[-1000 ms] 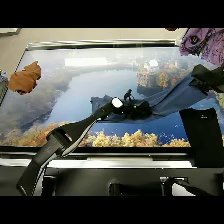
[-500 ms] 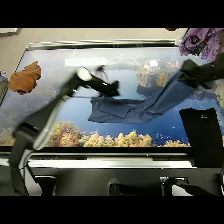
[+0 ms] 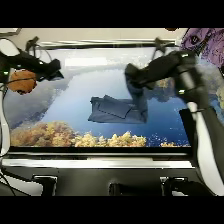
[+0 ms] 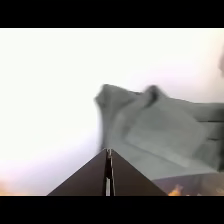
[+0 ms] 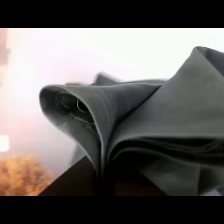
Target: Fold the clothes and pants, and hang the long-sleeved shirts on hangers.
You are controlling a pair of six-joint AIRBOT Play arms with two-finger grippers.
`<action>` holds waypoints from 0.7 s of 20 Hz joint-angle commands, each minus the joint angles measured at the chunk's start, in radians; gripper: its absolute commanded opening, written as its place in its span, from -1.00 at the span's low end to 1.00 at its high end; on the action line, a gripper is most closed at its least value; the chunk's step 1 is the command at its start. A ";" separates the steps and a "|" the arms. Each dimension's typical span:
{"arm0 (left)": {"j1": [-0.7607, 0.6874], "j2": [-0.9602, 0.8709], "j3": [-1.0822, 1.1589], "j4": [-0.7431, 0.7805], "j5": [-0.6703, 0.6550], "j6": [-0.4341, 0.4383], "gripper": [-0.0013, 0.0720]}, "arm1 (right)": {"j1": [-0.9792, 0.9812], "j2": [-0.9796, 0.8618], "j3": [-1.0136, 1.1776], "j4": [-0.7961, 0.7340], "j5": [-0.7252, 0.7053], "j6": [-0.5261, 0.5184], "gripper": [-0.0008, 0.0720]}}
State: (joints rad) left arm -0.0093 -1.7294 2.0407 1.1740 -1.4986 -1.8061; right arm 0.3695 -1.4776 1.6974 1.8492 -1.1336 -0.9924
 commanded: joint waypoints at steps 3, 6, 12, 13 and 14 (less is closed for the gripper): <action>0.098 0.029 0.000 0.016 -0.058 0.011 -0.92 | 0.164 -0.148 0.000 -0.010 0.118 0.123 -0.90; 0.102 0.029 -0.001 0.016 -0.057 0.016 -0.92 | 0.201 -0.220 0.000 -0.009 0.148 0.153 -0.90; 0.101 0.029 -0.017 0.016 -0.057 0.026 -0.92 | 0.216 -0.307 0.000 0.021 0.193 0.169 -0.84; 0.101 0.028 -0.017 0.016 -0.057 0.026 -0.92 | 0.216 -0.308 0.000 0.036 0.200 0.165 -0.70; 0.101 0.029 -0.017 0.016 -0.057 0.026 -0.92 | 0.216 -0.304 0.001 0.062 0.208 0.141 -0.44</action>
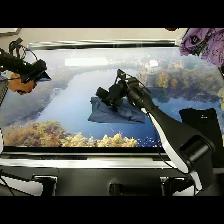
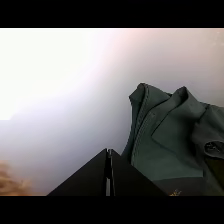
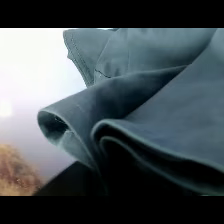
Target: Fold the clothes and pants, and hang the long-sleeved shirts on hangers.
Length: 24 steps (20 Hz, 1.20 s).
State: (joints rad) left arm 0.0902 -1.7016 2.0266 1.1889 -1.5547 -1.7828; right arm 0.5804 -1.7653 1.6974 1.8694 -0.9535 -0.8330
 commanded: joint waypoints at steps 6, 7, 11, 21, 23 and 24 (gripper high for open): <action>0.002 0.001 -0.003 0.001 -0.001 0.002 -0.92 | -0.049 0.122 0.001 0.082 0.011 -0.152 0.35; 0.002 0.001 -0.003 0.001 -0.001 0.002 -0.92 | -0.087 0.157 0.001 0.082 -0.006 -0.159 0.35; 0.002 0.001 -0.003 0.001 -0.001 0.003 -0.92 | -0.319 0.262 0.001 0.083 -0.154 -0.295 0.35; 0.002 0.002 -0.003 0.001 -0.001 0.014 -0.92 | -0.872 0.191 -0.339 0.483 -0.354 -0.875 0.36; 0.002 0.002 -0.003 0.001 -0.001 0.014 -0.92 | -0.847 0.133 -0.414 0.525 -0.333 -0.944 0.35; 0.002 0.002 -0.003 0.001 -0.001 0.014 -0.92 | -0.828 0.100 -0.436 0.536 -0.322 -0.969 0.35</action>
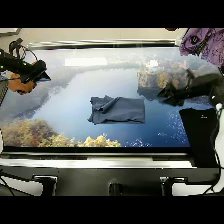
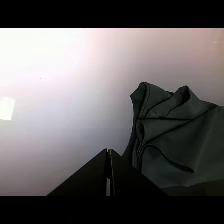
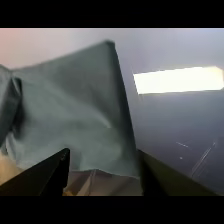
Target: Fold the clothes and pants, and hang the long-sleeved shirts on hangers.
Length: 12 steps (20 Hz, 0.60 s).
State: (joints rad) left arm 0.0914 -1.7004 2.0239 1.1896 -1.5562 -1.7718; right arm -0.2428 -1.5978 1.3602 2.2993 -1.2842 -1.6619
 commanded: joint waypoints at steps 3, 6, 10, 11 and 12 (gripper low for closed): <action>0.001 0.001 0.000 0.000 0.001 0.003 -0.92 | 0.056 -0.156 -0.110 0.141 0.055 -0.190 0.31; 0.001 0.001 0.000 0.000 0.001 0.003 -0.92 | 0.105 -0.212 -0.110 0.200 0.116 -0.216 0.30; 0.000 0.001 0.000 0.000 0.001 0.003 -0.92 | 0.165 -0.248 -0.109 0.207 0.171 -0.219 0.02; 0.000 0.001 0.000 0.000 0.001 0.003 -0.92 | 0.174 -0.247 -0.106 0.211 0.179 -0.220 -0.36; 0.001 0.001 0.000 0.000 0.001 0.003 -0.92 | 0.179 -0.246 -0.095 0.221 0.170 -0.219 -0.73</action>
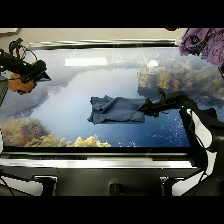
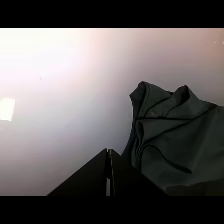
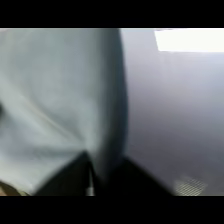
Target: Fold the clothes and pants, and hang the long-sleeved shirts on hangers.
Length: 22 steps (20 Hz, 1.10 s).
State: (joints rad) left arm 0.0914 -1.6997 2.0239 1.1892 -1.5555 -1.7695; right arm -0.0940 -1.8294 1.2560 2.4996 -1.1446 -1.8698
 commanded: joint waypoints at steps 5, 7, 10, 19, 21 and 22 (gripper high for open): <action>0.000 0.000 0.000 0.000 0.000 0.000 -0.92 | 0.000 0.028 0.243 -0.030 -0.034 0.106 -0.90; 0.000 0.000 0.000 0.000 0.000 0.000 -0.92 | -0.042 0.028 0.365 -0.062 -0.057 0.201 -0.90; 0.000 0.000 0.000 -0.001 0.000 0.000 -0.92 | -0.114 0.028 0.514 -0.092 -0.105 0.298 -0.90; 0.000 0.000 0.000 -0.003 0.000 -0.001 -0.92 | -0.412 0.043 0.729 -0.193 -0.130 0.534 -0.90; 0.000 0.000 0.000 -0.003 0.000 -0.003 -0.92 | -0.475 0.063 0.731 -0.214 -0.125 0.563 -0.90; 0.000 0.000 0.000 -0.003 0.000 -0.003 -0.92 | -0.502 0.077 0.731 -0.240 -0.129 0.583 -0.90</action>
State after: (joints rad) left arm 0.0914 -1.6997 2.0239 1.1858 -1.5558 -1.7699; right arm -0.5091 -1.7756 1.9675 2.3051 -1.2701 -1.3567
